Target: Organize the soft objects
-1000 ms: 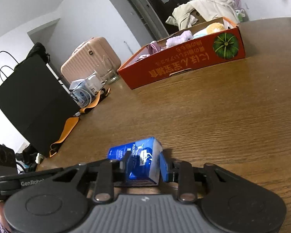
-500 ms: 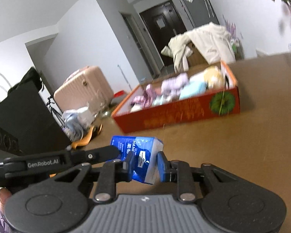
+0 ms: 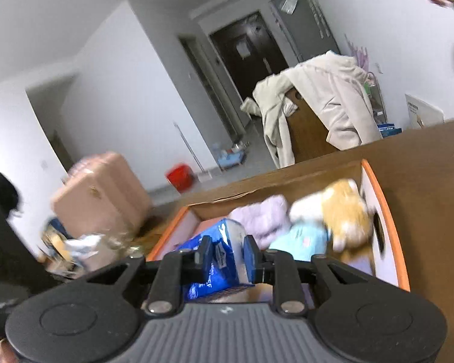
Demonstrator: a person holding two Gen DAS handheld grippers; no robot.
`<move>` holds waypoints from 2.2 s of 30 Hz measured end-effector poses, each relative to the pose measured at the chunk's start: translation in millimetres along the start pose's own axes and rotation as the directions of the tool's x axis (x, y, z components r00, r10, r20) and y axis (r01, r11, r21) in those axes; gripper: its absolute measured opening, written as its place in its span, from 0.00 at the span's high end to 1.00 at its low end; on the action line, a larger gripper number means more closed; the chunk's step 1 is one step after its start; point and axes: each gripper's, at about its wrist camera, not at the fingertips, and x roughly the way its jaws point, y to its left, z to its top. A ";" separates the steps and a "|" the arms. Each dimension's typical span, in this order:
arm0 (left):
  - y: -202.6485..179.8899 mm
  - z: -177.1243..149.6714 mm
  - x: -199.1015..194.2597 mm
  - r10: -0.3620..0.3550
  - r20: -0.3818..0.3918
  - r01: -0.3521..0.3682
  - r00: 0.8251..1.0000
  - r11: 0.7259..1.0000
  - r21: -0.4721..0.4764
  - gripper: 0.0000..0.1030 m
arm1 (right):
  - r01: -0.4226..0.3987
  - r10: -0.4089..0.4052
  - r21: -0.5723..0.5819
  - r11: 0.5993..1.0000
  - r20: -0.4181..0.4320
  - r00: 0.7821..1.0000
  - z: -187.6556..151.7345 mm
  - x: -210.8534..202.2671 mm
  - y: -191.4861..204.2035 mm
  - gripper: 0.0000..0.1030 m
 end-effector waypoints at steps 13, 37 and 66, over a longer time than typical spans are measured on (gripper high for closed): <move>8.5 -8.7 15.9 0.087 -0.053 -0.074 0.995 0.972 0.222 0.76 | 0.007 -0.035 -0.121 0.993 -0.233 0.972 -0.1 97.2 -1.8 0.78; -85.4 -8.9 -192.1 0.189 0.283 -0.293 0.940 0.874 0.389 0.23 | 0.105 -0.102 -0.291 0.951 0.026 0.994 6.9 -192.7 66.3 0.38; -60.5 -266.0 -323.1 0.213 0.428 -0.365 0.878 0.877 0.313 0.02 | 0.199 -0.096 -0.343 0.918 0.294 0.951 -288.3 -315.1 140.9 0.19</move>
